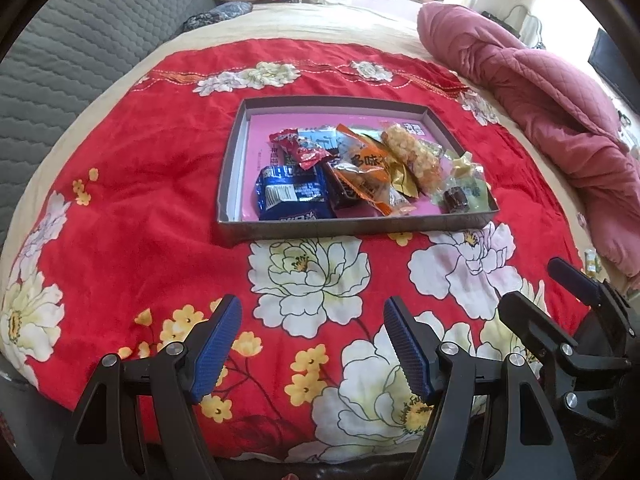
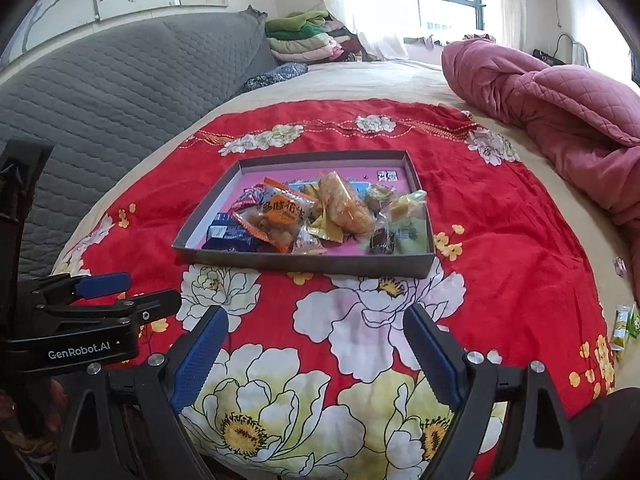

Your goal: Organize snacks

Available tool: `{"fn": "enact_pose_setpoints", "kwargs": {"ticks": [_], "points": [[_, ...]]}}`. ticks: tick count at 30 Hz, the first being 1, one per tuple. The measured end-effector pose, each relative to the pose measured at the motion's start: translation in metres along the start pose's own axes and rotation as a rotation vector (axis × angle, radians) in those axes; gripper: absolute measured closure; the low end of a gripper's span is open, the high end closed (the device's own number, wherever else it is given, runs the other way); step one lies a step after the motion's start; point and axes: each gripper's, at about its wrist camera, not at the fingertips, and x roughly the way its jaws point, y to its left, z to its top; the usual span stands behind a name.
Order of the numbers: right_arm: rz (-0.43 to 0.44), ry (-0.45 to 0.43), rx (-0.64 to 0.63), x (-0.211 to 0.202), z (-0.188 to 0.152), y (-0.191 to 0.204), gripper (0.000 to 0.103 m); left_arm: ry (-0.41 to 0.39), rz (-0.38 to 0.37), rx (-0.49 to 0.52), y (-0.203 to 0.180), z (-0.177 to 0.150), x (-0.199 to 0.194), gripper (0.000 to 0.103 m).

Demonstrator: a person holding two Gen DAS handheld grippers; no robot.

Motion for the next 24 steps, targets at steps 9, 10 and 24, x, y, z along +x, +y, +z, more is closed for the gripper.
{"fn": "enact_pose_setpoints", "kwargs": {"ticks": [9, 10, 24], "points": [[0.011, 0.034, 0.030, 0.012, -0.003, -0.005, 0.014, 0.023, -0.007, -0.007, 0.000, -0.004, 0.009, 0.028], [0.009, 0.038, 0.033, 0.014, -0.003, -0.006, 0.014, 0.027, -0.006, -0.008, 0.000, -0.004, 0.010, 0.028], [-0.004, 0.057, 0.037, 0.025, -0.005, -0.008, 0.014, 0.052, -0.003, -0.021, 0.003, -0.005, 0.020, 0.028]]}}
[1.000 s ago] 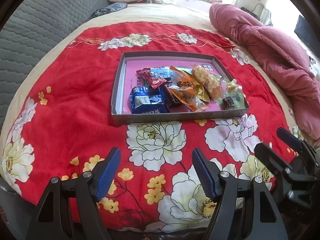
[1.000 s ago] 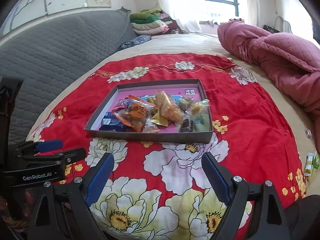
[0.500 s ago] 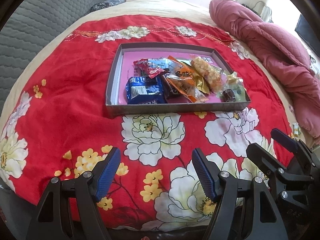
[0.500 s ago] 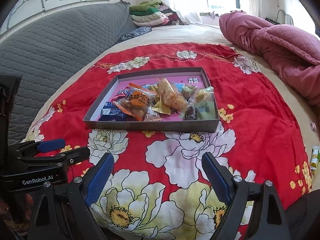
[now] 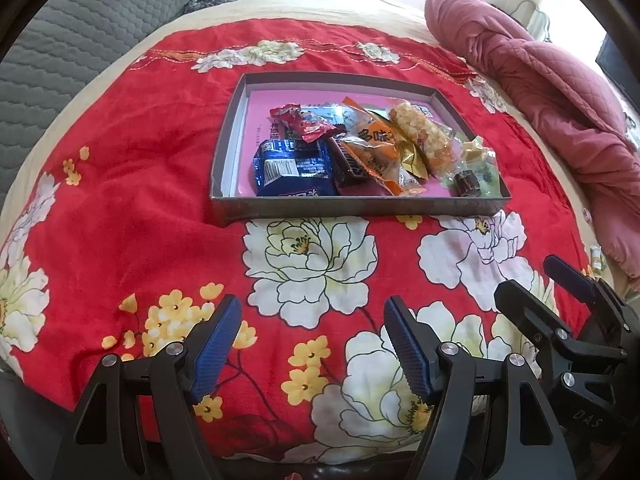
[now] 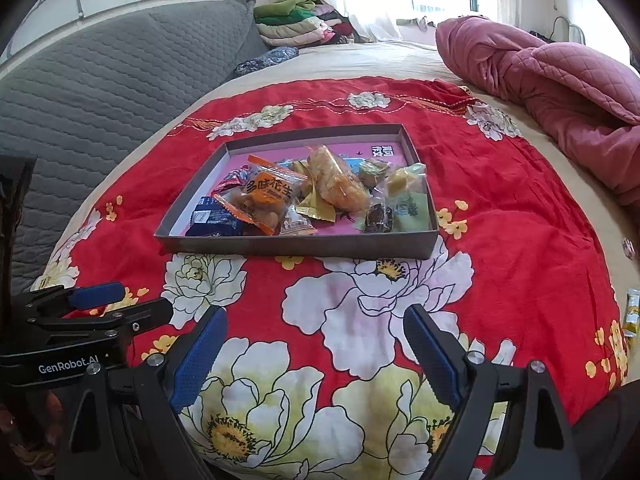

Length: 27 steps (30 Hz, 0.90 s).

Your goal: Organize snacks

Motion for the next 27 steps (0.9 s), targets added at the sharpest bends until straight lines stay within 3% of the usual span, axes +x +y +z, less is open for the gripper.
{"fn": "enact_pose_setpoints", "kwargs": {"ticks": [27], "points": [[-0.003, -0.006, -0.006, -0.0025, 0.0003, 0.0006, 0.014, 0.007, 0.013, -0.001, 0.0015, 0.0004, 0.0017, 0.028]]}}
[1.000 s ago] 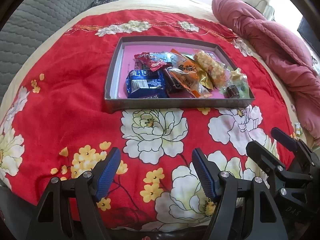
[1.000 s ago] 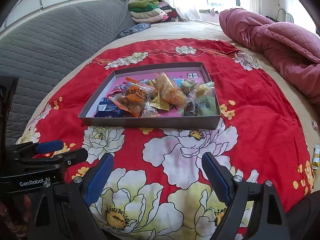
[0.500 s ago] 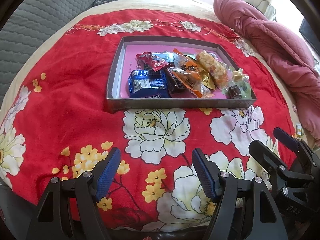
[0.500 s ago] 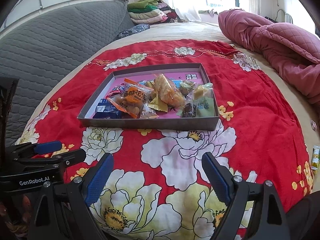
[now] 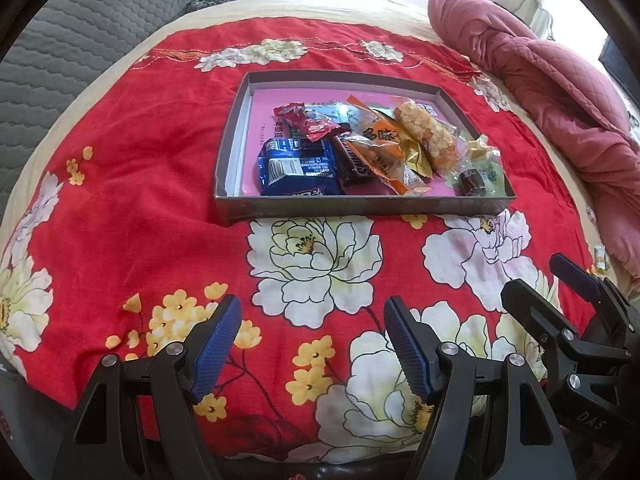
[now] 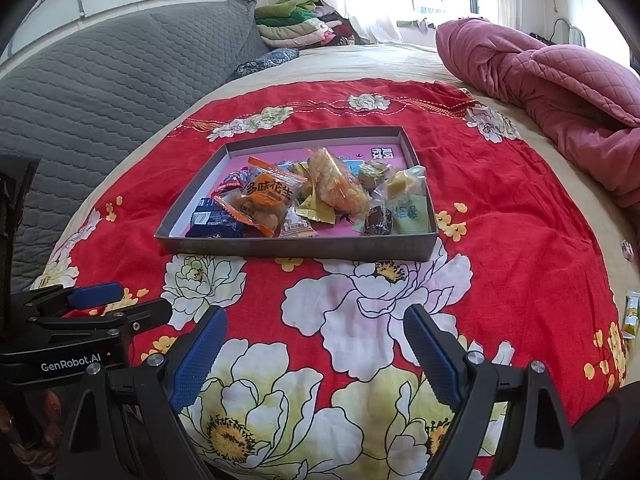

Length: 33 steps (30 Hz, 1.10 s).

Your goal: Organize snacks

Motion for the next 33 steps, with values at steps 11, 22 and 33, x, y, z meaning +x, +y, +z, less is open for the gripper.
{"fn": "enact_pose_setpoints", "kwargs": {"ticks": [11, 22, 33], "points": [[0.000, 0.001, 0.000, 0.0003, 0.0002, -0.0001, 0.014, 0.004, -0.004, 0.002, -0.0011, -0.0003, 0.0012, 0.028], [0.002, 0.000, -0.001, 0.0001, 0.0002, -0.0004, 0.014, 0.014, 0.005, 0.000, -0.0003, 0.0002, 0.0036, 0.028], [0.000, -0.002, 0.003, 0.0000, 0.0005, -0.0016, 0.014, 0.006, 0.026, -0.013, 0.0051, 0.0021, 0.0045, 0.028]]}}
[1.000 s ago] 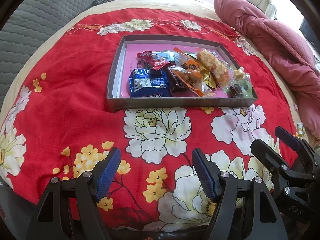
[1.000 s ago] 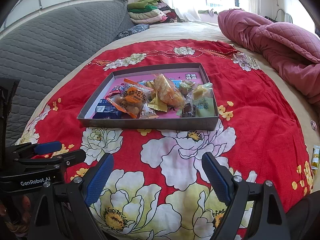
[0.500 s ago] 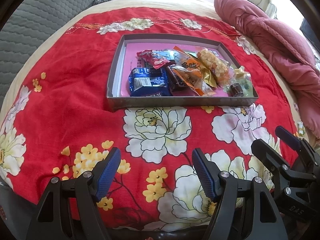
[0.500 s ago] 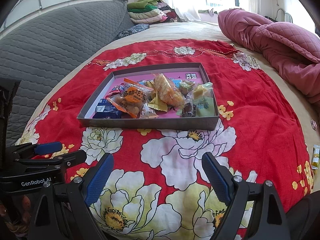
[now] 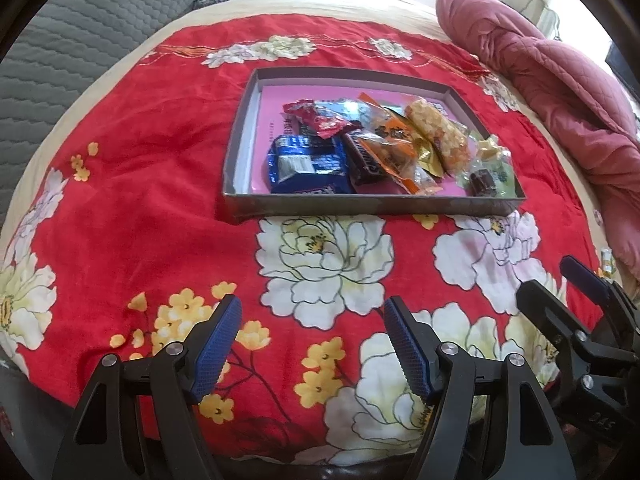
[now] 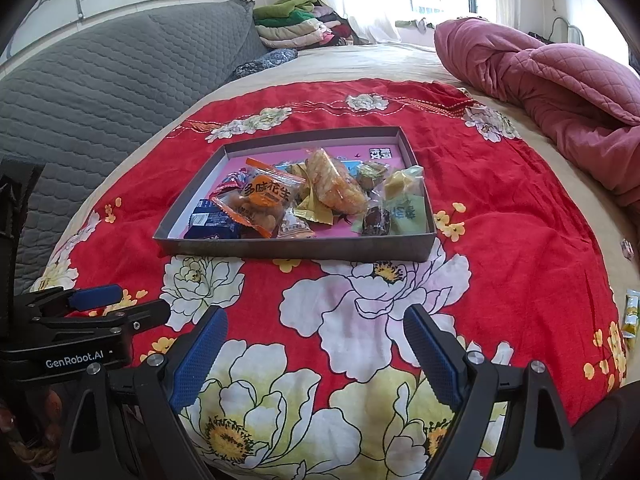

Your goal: Organize snacks

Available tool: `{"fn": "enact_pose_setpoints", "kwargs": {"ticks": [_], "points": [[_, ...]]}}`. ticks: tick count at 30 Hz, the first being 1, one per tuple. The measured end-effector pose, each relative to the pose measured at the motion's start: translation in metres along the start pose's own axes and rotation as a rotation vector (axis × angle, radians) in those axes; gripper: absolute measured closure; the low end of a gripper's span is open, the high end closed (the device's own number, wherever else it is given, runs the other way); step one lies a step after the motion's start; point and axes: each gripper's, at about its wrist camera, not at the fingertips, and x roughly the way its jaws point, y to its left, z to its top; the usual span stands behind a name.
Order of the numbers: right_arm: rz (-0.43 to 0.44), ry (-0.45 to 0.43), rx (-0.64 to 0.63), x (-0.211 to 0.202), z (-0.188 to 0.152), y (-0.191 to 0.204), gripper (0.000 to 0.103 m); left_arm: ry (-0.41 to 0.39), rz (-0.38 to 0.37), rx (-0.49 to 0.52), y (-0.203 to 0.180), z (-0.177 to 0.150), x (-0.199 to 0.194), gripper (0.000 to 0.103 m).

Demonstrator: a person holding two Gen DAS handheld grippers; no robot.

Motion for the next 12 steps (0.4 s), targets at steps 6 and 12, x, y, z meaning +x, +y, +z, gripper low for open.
{"fn": "enact_pose_setpoints", "kwargs": {"ticks": [6, 12], "points": [[-0.003, -0.005, 0.008, 0.001, 0.001, -0.003, 0.014, -0.013, 0.005, -0.021, 0.005, 0.001, 0.004, 0.028], [-0.017, -0.021, 0.029, 0.010, 0.008, -0.016, 0.014, -0.103, 0.087, -0.074, 0.031, 0.015, 0.011, 0.028]]}}
